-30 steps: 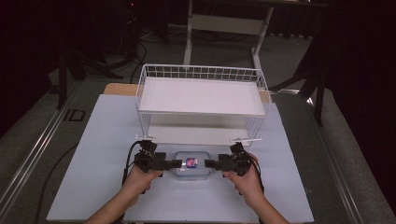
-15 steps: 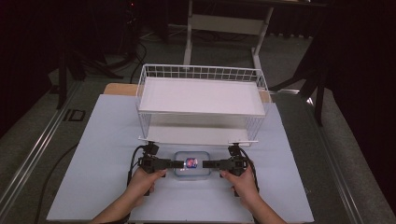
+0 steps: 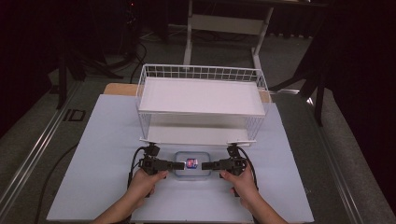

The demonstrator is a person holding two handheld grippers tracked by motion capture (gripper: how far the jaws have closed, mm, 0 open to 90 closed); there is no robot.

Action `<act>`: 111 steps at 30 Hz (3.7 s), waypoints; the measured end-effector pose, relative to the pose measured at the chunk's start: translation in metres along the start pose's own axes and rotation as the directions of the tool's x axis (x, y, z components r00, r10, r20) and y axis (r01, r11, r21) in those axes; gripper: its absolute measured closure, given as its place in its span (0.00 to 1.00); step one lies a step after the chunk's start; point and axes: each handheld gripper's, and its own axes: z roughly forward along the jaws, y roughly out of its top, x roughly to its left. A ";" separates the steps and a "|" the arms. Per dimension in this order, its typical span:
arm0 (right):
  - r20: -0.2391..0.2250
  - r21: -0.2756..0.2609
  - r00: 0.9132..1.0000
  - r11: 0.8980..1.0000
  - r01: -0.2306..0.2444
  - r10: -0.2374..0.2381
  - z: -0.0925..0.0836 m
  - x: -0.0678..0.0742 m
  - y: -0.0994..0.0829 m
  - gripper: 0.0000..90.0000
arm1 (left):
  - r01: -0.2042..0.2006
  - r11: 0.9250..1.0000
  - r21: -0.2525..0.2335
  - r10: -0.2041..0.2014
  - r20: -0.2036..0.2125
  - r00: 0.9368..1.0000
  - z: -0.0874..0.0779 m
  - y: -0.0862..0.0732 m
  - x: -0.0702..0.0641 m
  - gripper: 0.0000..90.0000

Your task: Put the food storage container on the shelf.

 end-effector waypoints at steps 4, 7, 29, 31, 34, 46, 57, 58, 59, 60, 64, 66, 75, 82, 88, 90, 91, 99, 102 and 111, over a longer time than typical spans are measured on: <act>0.035 -0.021 0.999 1.000 0.023 -0.023 -0.001 0.007 -0.005 0.47 | -0.014 1.000 -0.003 0.014 -0.020 1.000 -0.003 -0.003 -0.006 0.49; 0.066 -0.029 0.996 0.998 0.053 -0.051 -0.002 0.014 -0.008 0.48 | -0.037 0.999 0.001 0.037 -0.046 0.998 -0.004 -0.004 -0.012 0.50; 0.167 -0.087 0.974 0.981 0.172 -0.156 -0.016 0.037 0.000 0.48 | -0.080 0.995 -0.056 0.074 -0.102 0.992 -0.011 0.010 -0.035 0.56; 0.167 -0.104 0.973 0.978 0.180 -0.161 -0.020 0.039 0.008 0.48 | -0.110 0.992 -0.067 0.102 -0.112 0.988 -0.014 0.020 -0.038 0.56; 0.163 -0.133 0.971 0.971 0.197 -0.174 -0.024 0.041 0.017 0.48 | -0.131 0.987 -0.096 0.119 -0.123 0.985 -0.017 0.031 -0.042 0.56; 0.160 -0.214 0.970 0.953 0.213 -0.181 -0.020 0.026 0.038 0.48 | -0.198 0.962 -0.186 0.172 -0.147 0.974 -0.006 0.049 -0.030 0.56; 0.156 -0.264 0.971 0.939 0.220 -0.183 -0.008 0.013 0.049 0.48 | -0.200 0.955 -0.220 0.164 -0.170 0.972 0.003 0.056 -0.015 0.55; 0.155 -0.262 0.971 0.940 0.216 -0.180 -0.007 0.012 0.050 0.48 | -0.201 0.954 -0.222 0.164 -0.171 0.971 0.004 0.057 -0.013 0.55; 0.158 -0.266 0.971 0.939 0.217 -0.179 -0.006 0.011 0.051 0.48 | -0.193 0.955 -0.224 0.158 -0.167 0.973 0.005 0.057 -0.012 0.55; 0.166 -0.266 0.970 0.939 0.217 -0.177 -0.006 0.011 0.052 0.48 | -0.185 0.956 -0.228 0.151 -0.161 0.975 0.007 0.057 -0.010 0.55; 0.177 -0.257 0.972 0.946 0.197 -0.155 -0.005 0.009 0.054 0.48 | -0.183 0.957 -0.227 0.147 -0.165 0.975 0.012 0.057 -0.006 0.55; 0.178 -0.260 0.971 0.943 0.205 -0.162 -0.003 0.006 0.055 0.47 | -0.185 0.956 -0.230 0.150 -0.162 0.975 0.015 0.057 -0.004 0.55; 0.191 -0.295 0.969 0.932 0.211 -0.159 0.002 -0.001 0.059 0.47 | -0.197 0.950 -0.244 0.160 -0.161 0.974 0.020 0.064 0.004 0.54; 0.212 -0.308 0.964 0.925 0.222 -0.161 0.003 -0.001 0.061 0.43 | -0.196 0.944 -0.267 0.159 -0.152 0.975 0.023 0.066 0.006 0.54; 0.212 -0.325 0.965 0.920 0.217 -0.153 0.006 -0.003 0.062 0.42 | -0.291 0.918 -0.269 0.236 -0.219 0.947 0.021 0.071 0.003 0.62; 0.205 -0.342 0.968 0.916 0.208 -0.143 0.007 -0.005 0.062 0.41 | -0.271 0.924 -0.269 0.218 -0.213 0.953 0.022 0.073 0.003 0.61; 0.207 -0.349 0.968 0.914 0.207 -0.140 0.008 -0.005 0.062 0.41 | -0.273 0.922 -0.276 0.218 -0.213 0.952 0.022 0.073 0.004 0.60; 0.231 -0.378 0.965 0.902 0.207 -0.124 0.014 -0.004 0.061 0.36 | -0.282 0.913 -0.295 0.226 -0.209 0.951 0.031 0.075 0.008 0.52; 0.281 -0.382 0.950 0.892 0.240 -0.135 0.013 -0.001 0.062 0.37 | -0.286 0.908 -0.306 0.218 -0.237 0.947 0.033 0.077 0.010 0.50; 0.347 -0.377 0.920 0.870 0.316 -0.184 0.014 0.005 0.061 0.38 | -0.316 0.901 -0.297 0.242 -0.259 0.935 0.031 0.076 0.005 0.50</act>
